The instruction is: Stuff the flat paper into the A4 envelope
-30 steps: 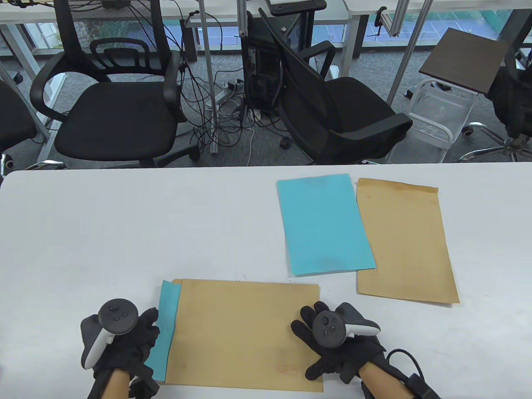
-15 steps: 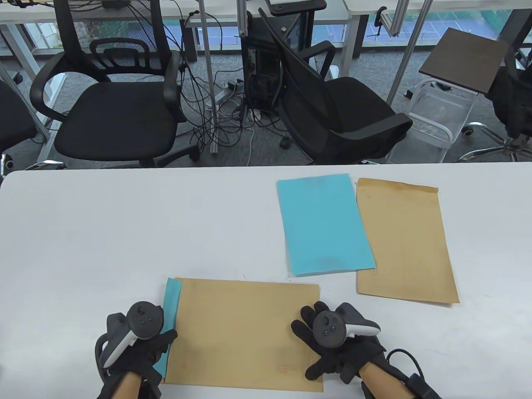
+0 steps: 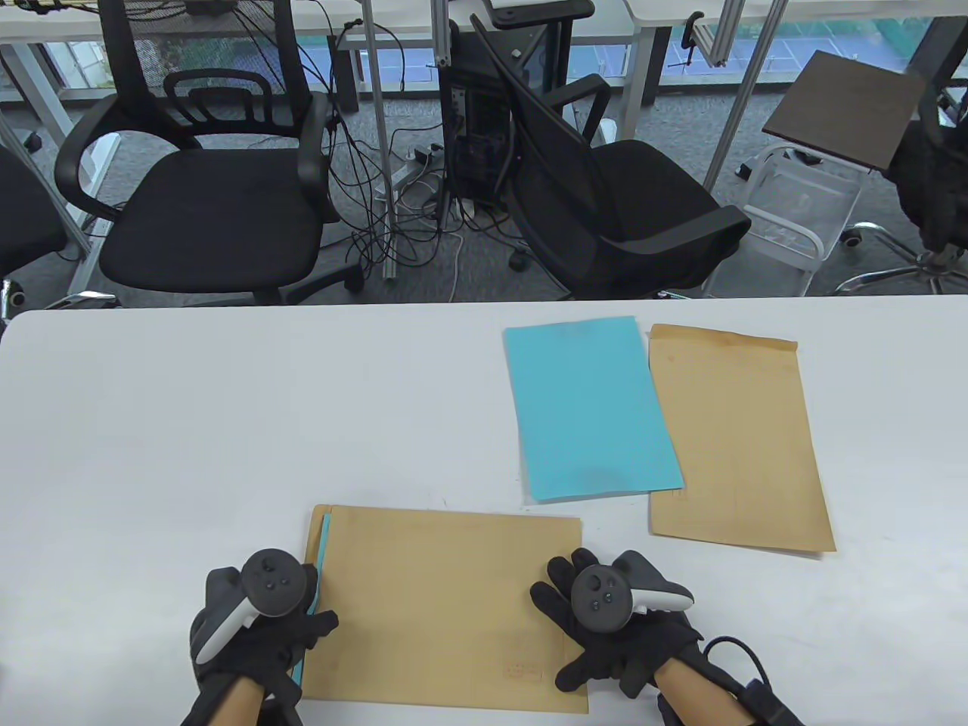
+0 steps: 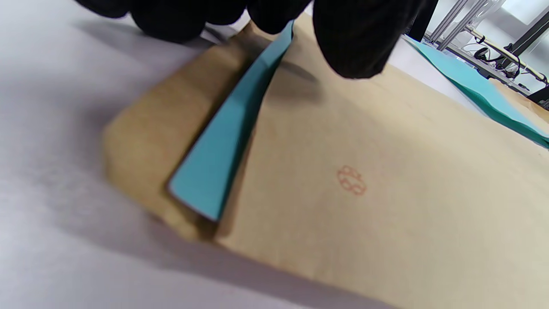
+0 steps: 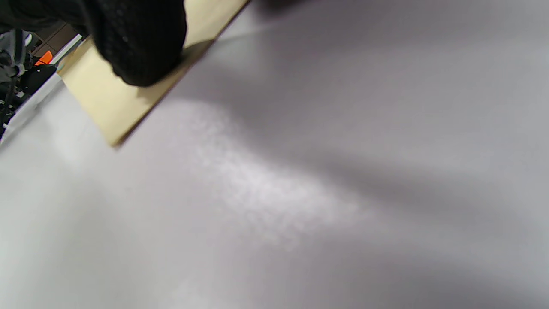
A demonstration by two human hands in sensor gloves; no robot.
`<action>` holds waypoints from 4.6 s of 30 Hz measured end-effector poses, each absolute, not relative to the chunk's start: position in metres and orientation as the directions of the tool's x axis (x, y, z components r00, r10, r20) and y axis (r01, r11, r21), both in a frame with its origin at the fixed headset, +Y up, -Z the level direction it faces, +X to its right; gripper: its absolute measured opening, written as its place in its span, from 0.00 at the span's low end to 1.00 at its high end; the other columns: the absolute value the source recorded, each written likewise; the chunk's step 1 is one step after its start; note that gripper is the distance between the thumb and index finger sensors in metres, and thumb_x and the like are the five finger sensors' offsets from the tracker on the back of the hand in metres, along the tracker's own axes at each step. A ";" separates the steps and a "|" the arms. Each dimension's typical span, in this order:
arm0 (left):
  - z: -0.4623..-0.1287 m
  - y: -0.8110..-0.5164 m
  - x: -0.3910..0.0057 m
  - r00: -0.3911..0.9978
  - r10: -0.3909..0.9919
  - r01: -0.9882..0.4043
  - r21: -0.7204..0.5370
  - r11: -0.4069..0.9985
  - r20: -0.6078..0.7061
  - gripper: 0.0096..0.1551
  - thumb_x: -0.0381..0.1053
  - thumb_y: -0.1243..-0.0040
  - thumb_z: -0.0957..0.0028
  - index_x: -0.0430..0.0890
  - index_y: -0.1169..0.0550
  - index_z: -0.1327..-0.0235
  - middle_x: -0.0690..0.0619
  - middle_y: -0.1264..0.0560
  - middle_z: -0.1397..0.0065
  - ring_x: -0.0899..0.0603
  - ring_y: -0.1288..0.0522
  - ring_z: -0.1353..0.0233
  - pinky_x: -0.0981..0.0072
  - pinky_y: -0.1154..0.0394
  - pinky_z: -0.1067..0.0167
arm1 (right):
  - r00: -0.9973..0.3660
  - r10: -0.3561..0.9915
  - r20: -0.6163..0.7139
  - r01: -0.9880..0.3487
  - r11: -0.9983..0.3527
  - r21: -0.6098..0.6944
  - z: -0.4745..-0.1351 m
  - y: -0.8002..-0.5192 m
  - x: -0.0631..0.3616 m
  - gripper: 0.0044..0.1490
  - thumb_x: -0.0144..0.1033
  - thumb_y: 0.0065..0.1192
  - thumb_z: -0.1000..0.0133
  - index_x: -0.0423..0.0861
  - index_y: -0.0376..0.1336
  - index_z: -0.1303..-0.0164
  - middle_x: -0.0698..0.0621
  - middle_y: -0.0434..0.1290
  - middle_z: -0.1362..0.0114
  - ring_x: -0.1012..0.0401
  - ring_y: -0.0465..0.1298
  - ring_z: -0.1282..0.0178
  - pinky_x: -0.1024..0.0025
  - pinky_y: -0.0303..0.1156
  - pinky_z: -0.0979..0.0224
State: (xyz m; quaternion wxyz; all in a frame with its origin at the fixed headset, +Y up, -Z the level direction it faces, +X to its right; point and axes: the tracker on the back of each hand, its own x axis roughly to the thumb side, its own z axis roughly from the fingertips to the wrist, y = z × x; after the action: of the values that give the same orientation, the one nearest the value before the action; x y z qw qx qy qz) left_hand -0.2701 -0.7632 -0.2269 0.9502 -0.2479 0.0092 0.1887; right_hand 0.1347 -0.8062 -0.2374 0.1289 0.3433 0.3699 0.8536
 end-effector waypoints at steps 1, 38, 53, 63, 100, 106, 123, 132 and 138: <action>-0.227 -0.764 -0.270 0.927 0.357 -0.367 -0.467 0.805 -0.113 0.46 0.56 0.39 0.47 0.37 0.39 0.19 0.32 0.46 0.21 0.23 0.39 0.32 0.31 0.40 0.35 | -0.731 0.474 0.491 0.035 -0.693 0.720 -0.237 -0.806 0.135 0.68 0.53 0.62 0.41 0.45 0.20 0.17 0.40 0.11 0.22 0.37 0.09 0.29 0.24 0.11 0.42; -0.230 -0.762 -0.283 0.883 0.347 -0.465 -0.483 0.742 -0.316 0.42 0.53 0.34 0.48 0.28 0.32 0.30 0.27 0.25 0.47 0.39 0.15 0.56 0.51 0.20 0.57 | -0.740 0.452 0.498 0.050 -0.702 0.711 -0.236 -0.809 0.133 0.67 0.57 0.57 0.40 0.45 0.18 0.19 0.39 0.10 0.24 0.37 0.08 0.30 0.24 0.10 0.43; -0.231 -0.741 -0.277 0.908 0.383 -0.416 -0.271 0.868 -0.168 0.25 0.50 0.43 0.45 0.36 0.24 0.43 0.40 0.21 0.48 0.44 0.15 0.57 0.52 0.20 0.56 | -0.739 0.444 0.507 0.053 -0.711 0.701 -0.238 -0.802 0.134 0.68 0.59 0.56 0.39 0.42 0.19 0.17 0.36 0.12 0.22 0.34 0.11 0.28 0.21 0.13 0.41; -0.244 -0.633 -0.245 0.906 0.415 -0.389 -0.223 0.894 0.084 0.23 0.49 0.43 0.43 0.39 0.24 0.40 0.38 0.23 0.42 0.39 0.16 0.51 0.44 0.23 0.49 | -0.570 0.656 0.494 -0.451 -0.753 0.480 -0.271 -0.722 0.139 0.74 0.62 0.62 0.44 0.47 0.15 0.21 0.27 0.24 0.15 0.25 0.27 0.19 0.15 0.29 0.35; -0.258 -0.550 -0.241 0.602 0.637 -0.757 0.091 0.647 0.481 0.23 0.43 0.39 0.47 0.52 0.25 0.37 0.46 0.23 0.38 0.42 0.18 0.45 0.48 0.23 0.42 | 0.075 0.912 0.403 -0.926 -0.087 0.368 -0.336 -0.568 0.157 0.51 0.40 0.60 0.35 0.38 0.41 0.08 0.27 0.53 0.14 0.30 0.64 0.24 0.27 0.52 0.28; -0.256 -0.552 -0.230 0.597 0.626 -0.752 0.079 0.654 0.502 0.22 0.43 0.39 0.47 0.53 0.24 0.39 0.47 0.23 0.38 0.43 0.18 0.45 0.49 0.23 0.41 | -0.401 0.762 0.509 -0.747 -0.593 0.300 -0.330 -0.520 0.120 0.45 0.40 0.64 0.38 0.34 0.55 0.13 0.25 0.58 0.17 0.26 0.63 0.24 0.23 0.49 0.30; -0.257 -0.559 -0.220 0.700 0.520 -0.548 -0.099 0.830 0.489 0.61 0.69 0.31 0.64 0.50 0.42 0.17 0.43 0.37 0.18 0.37 0.25 0.28 0.39 0.29 0.33 | -0.669 0.511 0.540 -0.401 -0.860 0.317 -0.335 -0.535 0.076 0.24 0.26 0.67 0.42 0.33 0.72 0.37 0.28 0.72 0.28 0.29 0.73 0.34 0.21 0.50 0.32; -0.278 -0.564 -0.219 0.682 0.655 -0.645 -0.154 0.748 0.326 0.33 0.60 0.39 0.48 0.43 0.22 0.35 0.41 0.18 0.41 0.37 0.16 0.48 0.43 0.24 0.45 | -0.688 0.390 0.612 -0.336 -0.918 0.208 -0.319 -0.532 0.066 0.24 0.26 0.69 0.45 0.34 0.73 0.39 0.29 0.74 0.30 0.31 0.74 0.35 0.23 0.53 0.32; -0.273 -0.564 -0.212 0.760 0.532 -0.561 -0.036 0.827 0.373 0.24 0.51 0.37 0.49 0.44 0.19 0.43 0.45 0.16 0.49 0.42 0.15 0.55 0.48 0.21 0.49 | -0.710 0.362 0.604 -0.297 -0.932 0.209 -0.318 -0.533 0.064 0.29 0.27 0.68 0.43 0.35 0.69 0.30 0.29 0.71 0.26 0.30 0.73 0.33 0.22 0.52 0.31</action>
State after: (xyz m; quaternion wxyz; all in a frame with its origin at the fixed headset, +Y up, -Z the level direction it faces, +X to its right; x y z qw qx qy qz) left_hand -0.2124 -0.5637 -0.2729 0.9374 0.0390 -0.1867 0.2915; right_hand 0.0637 -0.5327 -0.3180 0.1784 0.3365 0.0481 0.9234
